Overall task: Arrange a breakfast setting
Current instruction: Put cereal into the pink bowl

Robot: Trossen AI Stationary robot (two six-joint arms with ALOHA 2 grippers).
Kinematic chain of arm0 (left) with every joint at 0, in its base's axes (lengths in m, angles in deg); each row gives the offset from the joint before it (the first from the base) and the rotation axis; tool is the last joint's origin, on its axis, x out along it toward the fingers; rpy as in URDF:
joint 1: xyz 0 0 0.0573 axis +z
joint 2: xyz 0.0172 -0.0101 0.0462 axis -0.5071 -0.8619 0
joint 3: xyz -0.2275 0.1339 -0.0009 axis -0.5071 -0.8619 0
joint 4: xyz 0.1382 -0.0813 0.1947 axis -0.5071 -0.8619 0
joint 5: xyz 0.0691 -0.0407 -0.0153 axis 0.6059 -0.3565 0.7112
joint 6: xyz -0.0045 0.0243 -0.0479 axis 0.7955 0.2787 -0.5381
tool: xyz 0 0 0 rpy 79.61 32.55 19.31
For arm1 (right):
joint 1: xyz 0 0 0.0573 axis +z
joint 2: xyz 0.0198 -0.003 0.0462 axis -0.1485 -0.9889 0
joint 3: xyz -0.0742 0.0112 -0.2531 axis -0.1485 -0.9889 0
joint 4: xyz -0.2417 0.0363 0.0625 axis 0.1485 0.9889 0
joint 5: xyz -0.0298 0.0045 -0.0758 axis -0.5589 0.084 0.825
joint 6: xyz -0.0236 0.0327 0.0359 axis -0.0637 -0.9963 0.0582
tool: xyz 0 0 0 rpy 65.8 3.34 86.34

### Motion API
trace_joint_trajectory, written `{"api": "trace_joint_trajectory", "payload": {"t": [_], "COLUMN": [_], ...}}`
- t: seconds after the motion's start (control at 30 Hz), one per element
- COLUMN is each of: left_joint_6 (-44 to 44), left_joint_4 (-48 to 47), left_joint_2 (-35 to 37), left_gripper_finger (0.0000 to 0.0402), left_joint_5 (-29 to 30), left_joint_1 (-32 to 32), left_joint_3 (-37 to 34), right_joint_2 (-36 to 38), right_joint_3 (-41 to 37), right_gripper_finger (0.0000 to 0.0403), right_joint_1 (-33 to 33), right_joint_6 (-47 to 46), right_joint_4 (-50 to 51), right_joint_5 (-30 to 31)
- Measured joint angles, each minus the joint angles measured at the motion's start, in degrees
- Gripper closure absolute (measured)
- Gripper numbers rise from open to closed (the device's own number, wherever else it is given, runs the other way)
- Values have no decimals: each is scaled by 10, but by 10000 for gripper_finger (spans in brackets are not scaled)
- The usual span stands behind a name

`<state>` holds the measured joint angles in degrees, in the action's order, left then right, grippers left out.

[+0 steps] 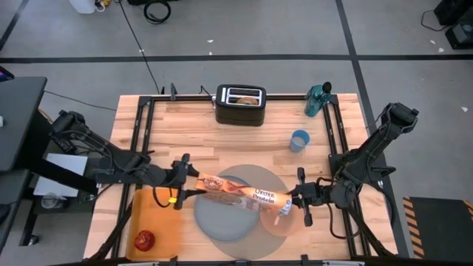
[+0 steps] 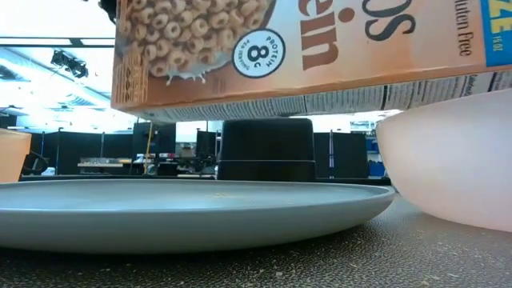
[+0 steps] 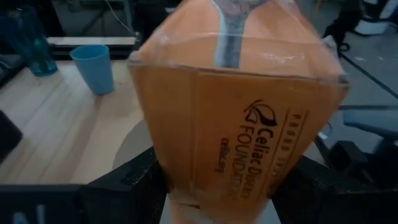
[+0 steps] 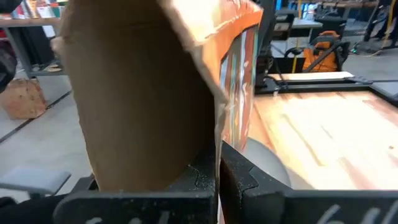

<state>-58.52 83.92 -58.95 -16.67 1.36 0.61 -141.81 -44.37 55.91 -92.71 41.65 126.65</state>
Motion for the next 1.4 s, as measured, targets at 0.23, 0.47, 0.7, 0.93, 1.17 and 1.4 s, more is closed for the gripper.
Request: {"api": "trace_joint_trajectory", "payload": {"t": [0.23, 0.47, 0.7, 0.93, 1.17, 1.4], "left_joint_6": [0, 12, 40, 50, 70, 87], "left_joint_4": [-111, -163, -197, -208, -204, -200], "left_joint_2": [-26, -63, -88, -88, -96, -96], "left_gripper_finger": [162, 162, 162, 162, 162, 162], "left_joint_5": [-27, -66, -93, -97, -98, -130], "left_joint_1": [20, 52, 68, 75, 84, 115], "left_joint_3": [83, 152, 204, 226, 225, 225], "right_joint_2": [0, 0, 1, 2, 2, 11], "right_joint_3": [0, 0, -1, -1, -1, -1], "right_gripper_finger": [379, 382, 393, 390, 392, 392], "right_joint_1": [25, 41, 61, 81, 89, 89], "right_joint_6": [-62, -99, -96, -98, -97, -82], "right_joint_4": [50, 85, 83, 85, 91, 104], "right_joint_5": [-4, 6, 36, 87, 115, 133]}}
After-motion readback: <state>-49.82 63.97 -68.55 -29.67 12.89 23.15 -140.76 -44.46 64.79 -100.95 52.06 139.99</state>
